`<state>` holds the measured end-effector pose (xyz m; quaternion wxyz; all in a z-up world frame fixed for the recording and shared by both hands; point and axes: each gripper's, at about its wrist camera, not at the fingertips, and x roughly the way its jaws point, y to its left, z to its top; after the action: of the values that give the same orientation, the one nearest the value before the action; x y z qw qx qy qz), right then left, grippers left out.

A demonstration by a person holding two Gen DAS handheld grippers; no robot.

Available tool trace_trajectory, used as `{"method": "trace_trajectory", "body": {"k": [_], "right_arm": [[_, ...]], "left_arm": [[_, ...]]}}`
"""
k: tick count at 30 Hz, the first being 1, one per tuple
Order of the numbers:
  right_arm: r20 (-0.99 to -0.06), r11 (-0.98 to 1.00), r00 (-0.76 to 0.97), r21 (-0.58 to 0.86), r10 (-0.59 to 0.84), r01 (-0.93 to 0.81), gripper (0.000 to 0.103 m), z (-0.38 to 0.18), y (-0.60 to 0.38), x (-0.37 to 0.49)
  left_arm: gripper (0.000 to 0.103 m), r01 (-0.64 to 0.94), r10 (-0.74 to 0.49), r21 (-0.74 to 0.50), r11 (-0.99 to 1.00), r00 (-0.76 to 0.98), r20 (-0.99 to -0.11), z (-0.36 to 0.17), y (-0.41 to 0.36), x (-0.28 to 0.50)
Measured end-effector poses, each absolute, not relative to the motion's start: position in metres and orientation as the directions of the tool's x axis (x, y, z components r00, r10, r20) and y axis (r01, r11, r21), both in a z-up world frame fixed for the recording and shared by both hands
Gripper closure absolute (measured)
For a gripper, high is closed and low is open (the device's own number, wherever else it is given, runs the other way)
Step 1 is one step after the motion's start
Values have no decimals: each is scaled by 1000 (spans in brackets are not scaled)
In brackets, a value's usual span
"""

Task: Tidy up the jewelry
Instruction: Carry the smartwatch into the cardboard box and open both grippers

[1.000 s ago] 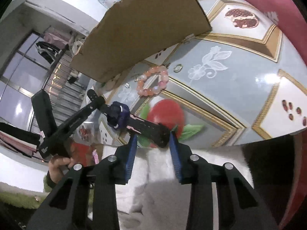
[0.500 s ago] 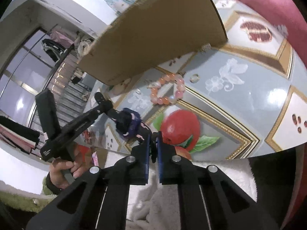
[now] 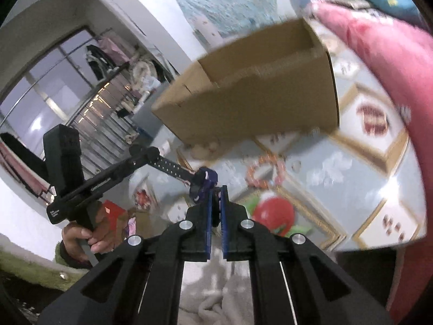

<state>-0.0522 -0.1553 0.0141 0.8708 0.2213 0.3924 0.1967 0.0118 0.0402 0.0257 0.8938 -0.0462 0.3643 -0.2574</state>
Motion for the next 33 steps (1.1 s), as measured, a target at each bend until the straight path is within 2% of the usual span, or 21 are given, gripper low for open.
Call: {"method": "trace_trajectory", "body": {"k": [7,11,14,20,27,29,30,31,33], "right_arm": [[-488,813,681,503,546,-292,97,82,-171,-25],[-476,797,666,512,574,-320,97,107,-186,22],[-515,805,641,509,569,-305,97,113,-198,67],[-669,845,535,502,515,-185,97,86,-218,164],[-782,910,477,398,401,-112,97,62,-223,229],[-810,935,475,339,345,-101,94,60,-223,243],[-827,951,473,292,305,-101,94,58,-222,250],[-835,962,479,256,271,-98,93,57,-222,253],[-836,976,504,189,217,-107,86,58,-222,253]], "left_arm": [[101,504,-571,-279,817,643,-511,96,39,25],[101,502,-566,-275,820,643,-515,117,29,63],[101,486,-547,-271,831,624,-558,118,15,107],[101,452,-487,-260,853,513,-707,93,-22,204],[101,448,-388,-197,872,389,-836,56,-62,276],[101,453,-351,-170,875,354,-867,42,-71,284],[99,446,-330,-157,881,342,-880,37,-74,288],[93,440,-314,-150,886,328,-891,32,-75,290],[84,433,-314,-155,888,325,-892,29,-76,291]]}}
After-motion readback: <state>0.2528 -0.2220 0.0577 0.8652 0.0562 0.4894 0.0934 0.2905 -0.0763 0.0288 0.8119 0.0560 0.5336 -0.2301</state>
